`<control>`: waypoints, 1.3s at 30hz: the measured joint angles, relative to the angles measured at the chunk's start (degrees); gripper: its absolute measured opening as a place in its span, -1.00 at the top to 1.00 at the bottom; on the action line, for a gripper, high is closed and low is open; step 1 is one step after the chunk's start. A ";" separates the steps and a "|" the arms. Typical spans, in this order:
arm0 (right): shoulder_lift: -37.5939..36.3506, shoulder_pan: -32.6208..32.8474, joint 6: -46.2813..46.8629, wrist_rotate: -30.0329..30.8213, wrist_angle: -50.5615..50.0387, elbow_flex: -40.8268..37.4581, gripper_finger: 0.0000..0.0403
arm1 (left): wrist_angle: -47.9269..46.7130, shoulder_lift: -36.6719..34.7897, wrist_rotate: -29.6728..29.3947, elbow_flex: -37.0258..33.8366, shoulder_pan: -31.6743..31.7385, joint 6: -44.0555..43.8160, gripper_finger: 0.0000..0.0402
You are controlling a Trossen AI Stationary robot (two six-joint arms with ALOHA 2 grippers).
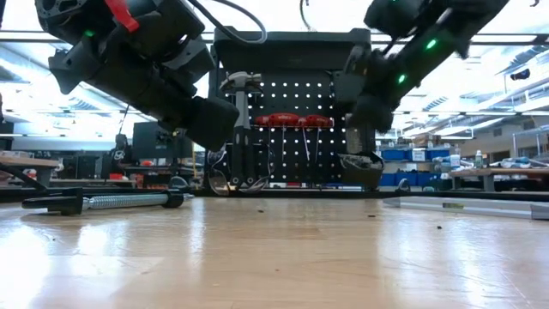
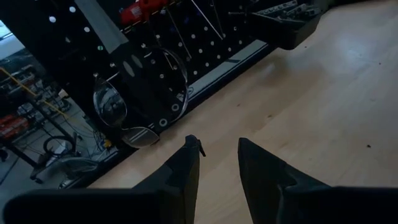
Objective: Hang tools onto peg board
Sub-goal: Put the screwdriver bits on the table
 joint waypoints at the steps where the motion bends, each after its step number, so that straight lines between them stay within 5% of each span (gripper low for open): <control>1: -0.96 0.97 3.42 -3.34 -1.22 0.02 0.80 | -0.01 -0.04 0.00 0.00 0.00 0.04 0.45; 11: 2.68 2.17 33.47 -50.69 3.52 0.04 0.79 | -0.15 -0.04 0.02 0.00 0.00 1.81 0.45; 14: 6.13 2.19 38.70 -57.54 6.72 0.09 0.78 | -0.38 -0.05 0.02 0.00 0.00 1.83 0.45; 20: 14.06 2.10 44.33 -59.33 7.00 0.22 0.73 | -0.64 -0.06 0.03 -0.02 0.00 1.90 0.45; 26: 15.62 2.13 42.82 -60.54 5.31 0.04 0.35 | -1.84 -0.06 0.27 -0.02 0.00 1.91 0.45; 32: 7.09 1.22 40.41 -57.41 -2.61 0.02 -0.04 | -1.84 -0.06 0.91 -0.04 0.00 1.90 0.45; 39: -10.12 0.86 31.10 -42.26 -14.84 0.04 -0.23 | -1.86 -0.06 1.83 -0.04 0.00 1.90 0.45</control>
